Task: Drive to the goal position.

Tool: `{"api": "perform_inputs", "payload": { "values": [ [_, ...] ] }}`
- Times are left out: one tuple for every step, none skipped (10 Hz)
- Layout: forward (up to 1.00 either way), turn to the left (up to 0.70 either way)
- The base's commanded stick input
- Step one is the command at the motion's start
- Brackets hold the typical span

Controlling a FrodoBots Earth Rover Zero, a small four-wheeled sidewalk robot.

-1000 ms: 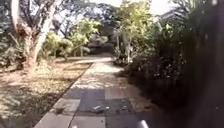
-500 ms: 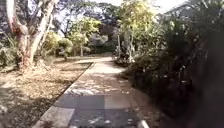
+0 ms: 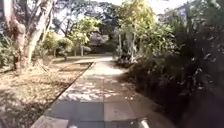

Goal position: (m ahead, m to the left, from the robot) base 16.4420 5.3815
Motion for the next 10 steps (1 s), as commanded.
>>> {"api": "perform_inputs", "payload": {
  "values": [
    [0.5,0.0],
    [0.5,0.0],
    [0.5,0.0],
    [0.5,0.0],
    [0.5,0.0],
    [0.5,0.0],
    [0.5,0.0],
    [0.5,0.0],
    [0.5,0.0],
    [0.5,0.0]
  ]
}}
